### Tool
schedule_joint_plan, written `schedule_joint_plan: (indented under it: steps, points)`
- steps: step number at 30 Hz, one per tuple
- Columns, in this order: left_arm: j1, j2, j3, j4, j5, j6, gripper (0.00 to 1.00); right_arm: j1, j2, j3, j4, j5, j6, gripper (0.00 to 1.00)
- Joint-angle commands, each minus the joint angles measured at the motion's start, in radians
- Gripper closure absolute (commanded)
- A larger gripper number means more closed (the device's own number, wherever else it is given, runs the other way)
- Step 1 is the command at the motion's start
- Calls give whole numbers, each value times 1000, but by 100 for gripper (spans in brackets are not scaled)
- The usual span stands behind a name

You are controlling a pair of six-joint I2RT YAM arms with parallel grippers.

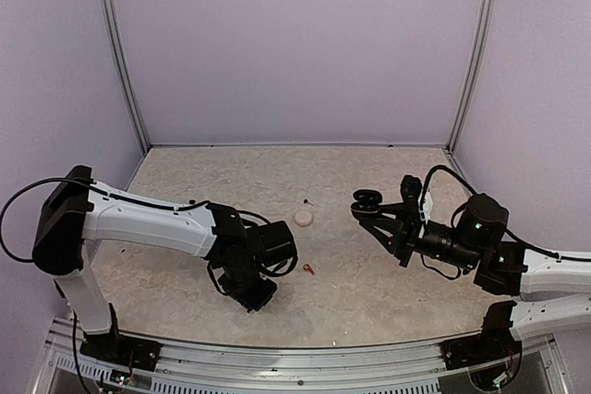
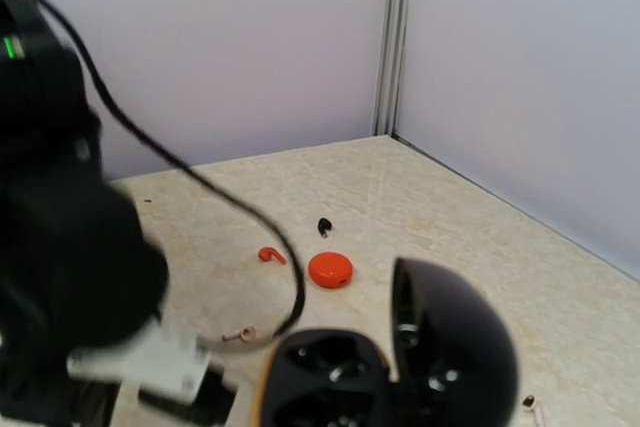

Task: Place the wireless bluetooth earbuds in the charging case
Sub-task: Insert the right earbud into the right side groove of the charging case.

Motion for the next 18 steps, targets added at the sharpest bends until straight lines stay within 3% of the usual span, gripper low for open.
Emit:
schedule_joint_plan:
  steps: [1, 11, 18]
  points:
    - [4, -171, 0, 182, -131, -1, 88, -11, -6, 47, -12, 4, -33, 100]
    - [-15, -592, -158, 663, -272, 139, 89, -12, 16, 103, 26, -39, -58, 100]
    - [-81, -794, -299, 1016, -303, 304, 88, -11, 84, 158, 61, -125, -45, 100]
